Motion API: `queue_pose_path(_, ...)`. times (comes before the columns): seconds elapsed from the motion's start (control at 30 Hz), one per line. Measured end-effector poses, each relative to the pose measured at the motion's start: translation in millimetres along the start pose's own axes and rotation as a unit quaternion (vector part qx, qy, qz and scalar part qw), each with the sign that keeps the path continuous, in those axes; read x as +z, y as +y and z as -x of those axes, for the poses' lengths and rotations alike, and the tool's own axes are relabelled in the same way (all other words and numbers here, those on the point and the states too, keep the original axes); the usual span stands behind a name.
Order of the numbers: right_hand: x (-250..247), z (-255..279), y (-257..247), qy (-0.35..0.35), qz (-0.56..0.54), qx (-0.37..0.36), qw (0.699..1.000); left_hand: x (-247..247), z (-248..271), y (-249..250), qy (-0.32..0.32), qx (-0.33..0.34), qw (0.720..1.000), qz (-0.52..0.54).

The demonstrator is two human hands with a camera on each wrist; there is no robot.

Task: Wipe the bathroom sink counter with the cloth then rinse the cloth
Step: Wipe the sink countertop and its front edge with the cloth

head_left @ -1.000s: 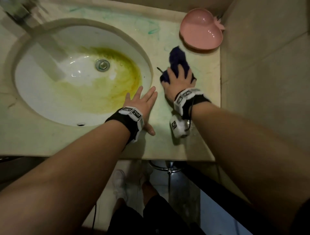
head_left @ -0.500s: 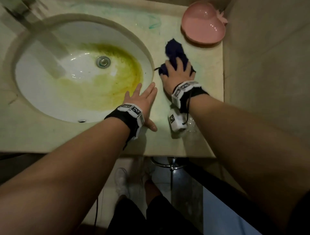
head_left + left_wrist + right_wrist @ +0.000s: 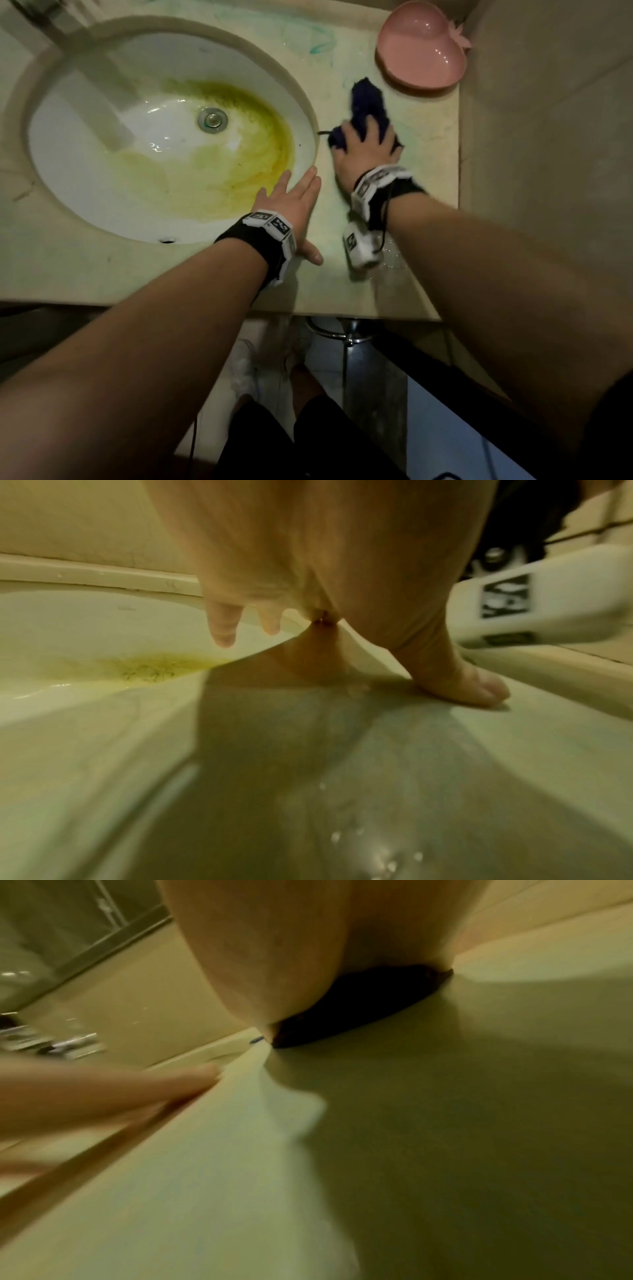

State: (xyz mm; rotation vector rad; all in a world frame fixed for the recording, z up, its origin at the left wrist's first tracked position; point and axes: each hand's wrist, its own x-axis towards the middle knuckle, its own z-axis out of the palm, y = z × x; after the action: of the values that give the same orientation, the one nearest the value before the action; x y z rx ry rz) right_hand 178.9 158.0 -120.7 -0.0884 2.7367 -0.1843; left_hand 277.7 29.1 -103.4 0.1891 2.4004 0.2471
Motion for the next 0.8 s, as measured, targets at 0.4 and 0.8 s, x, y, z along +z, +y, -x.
queue_pose_path(0.4, -17, -18, 65, -0.041, -0.016, 0.089, 0.995, -6, 0, 8, -0.022, -0.03, 0.999, -0.016)
queue_pose_path(0.8, 16, 81, 56, -0.008, 0.018, 0.002, 1.0, -9, 1, 9, -0.018, -0.022, 0.999, -0.044)
